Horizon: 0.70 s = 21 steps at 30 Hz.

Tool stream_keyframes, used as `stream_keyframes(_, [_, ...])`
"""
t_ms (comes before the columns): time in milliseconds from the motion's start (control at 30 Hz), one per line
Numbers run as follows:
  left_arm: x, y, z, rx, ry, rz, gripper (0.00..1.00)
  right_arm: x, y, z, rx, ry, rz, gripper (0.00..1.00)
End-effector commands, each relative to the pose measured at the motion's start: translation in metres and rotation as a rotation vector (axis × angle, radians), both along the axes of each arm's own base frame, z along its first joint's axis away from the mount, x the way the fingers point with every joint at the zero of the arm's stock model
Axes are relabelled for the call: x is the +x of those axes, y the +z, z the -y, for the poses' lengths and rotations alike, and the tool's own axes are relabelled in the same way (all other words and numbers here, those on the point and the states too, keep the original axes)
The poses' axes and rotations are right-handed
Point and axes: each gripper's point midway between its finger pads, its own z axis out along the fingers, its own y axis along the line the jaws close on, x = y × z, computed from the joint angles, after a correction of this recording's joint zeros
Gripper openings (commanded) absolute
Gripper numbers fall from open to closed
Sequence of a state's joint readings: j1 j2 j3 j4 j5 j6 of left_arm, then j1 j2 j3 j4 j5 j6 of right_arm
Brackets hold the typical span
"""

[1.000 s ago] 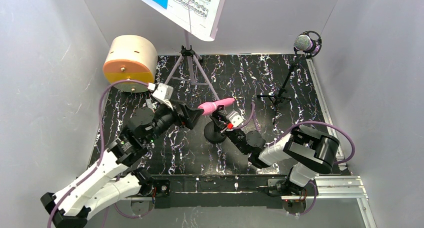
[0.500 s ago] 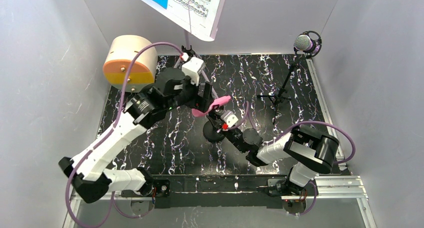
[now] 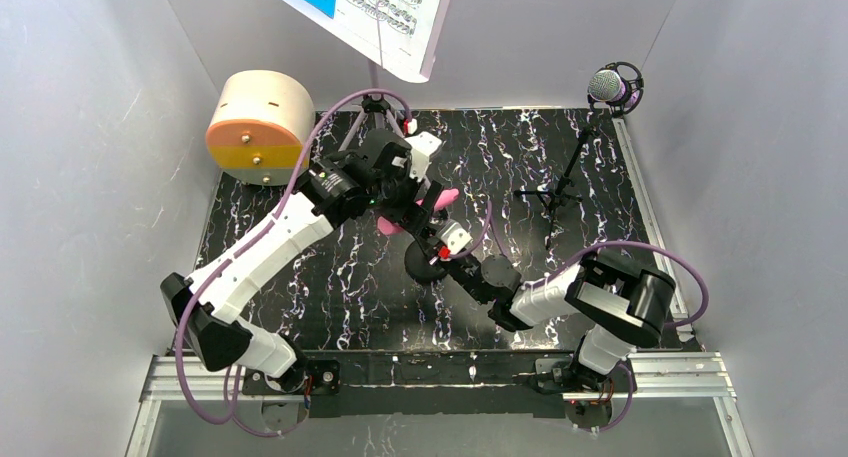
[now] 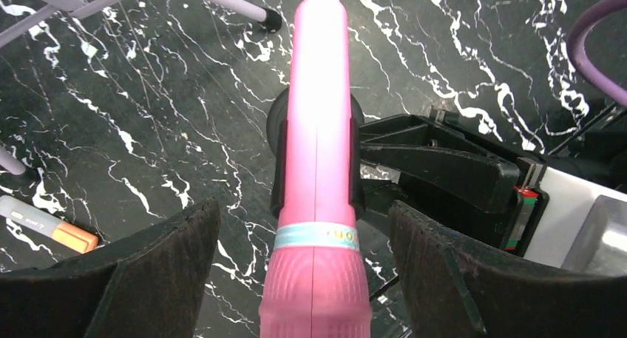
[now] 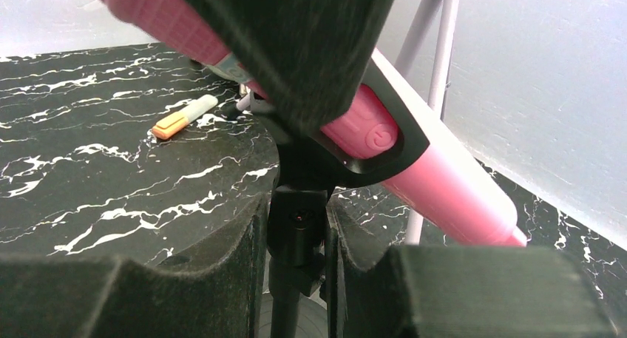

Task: Pack up the instrument practice props
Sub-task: Pick up the microphone from the microphone stand.

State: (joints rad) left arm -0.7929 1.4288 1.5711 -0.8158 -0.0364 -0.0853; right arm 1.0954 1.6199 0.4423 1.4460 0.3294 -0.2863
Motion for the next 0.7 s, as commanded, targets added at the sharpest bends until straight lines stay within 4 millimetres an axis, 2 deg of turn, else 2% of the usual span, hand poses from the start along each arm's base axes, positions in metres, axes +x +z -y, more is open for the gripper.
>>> stream_keyframes(0, [-0.011, -0.011, -0.009, 0.072, -0.058, -0.058, 0.79, 0.002, -0.065, 0.009, -0.257, -0.021, -0.046, 0.01])
stream_keyframes(233, [-0.021, -0.018, -0.01, 0.092, -0.104, -0.101, 0.67, 0.003, -0.07, 0.013, -0.261, -0.031, -0.05, 0.01])
stream_keyframes(567, [-0.028, -0.027, -0.021, 0.138, -0.116, -0.118, 0.7, 0.004, -0.076, 0.02, -0.258, -0.043, -0.063, 0.01])
stream_keyframes(667, [-0.027, -0.023, -0.024, 0.139, -0.109, -0.098, 0.72, 0.004, -0.078, 0.021, -0.262, -0.041, -0.065, 0.01])
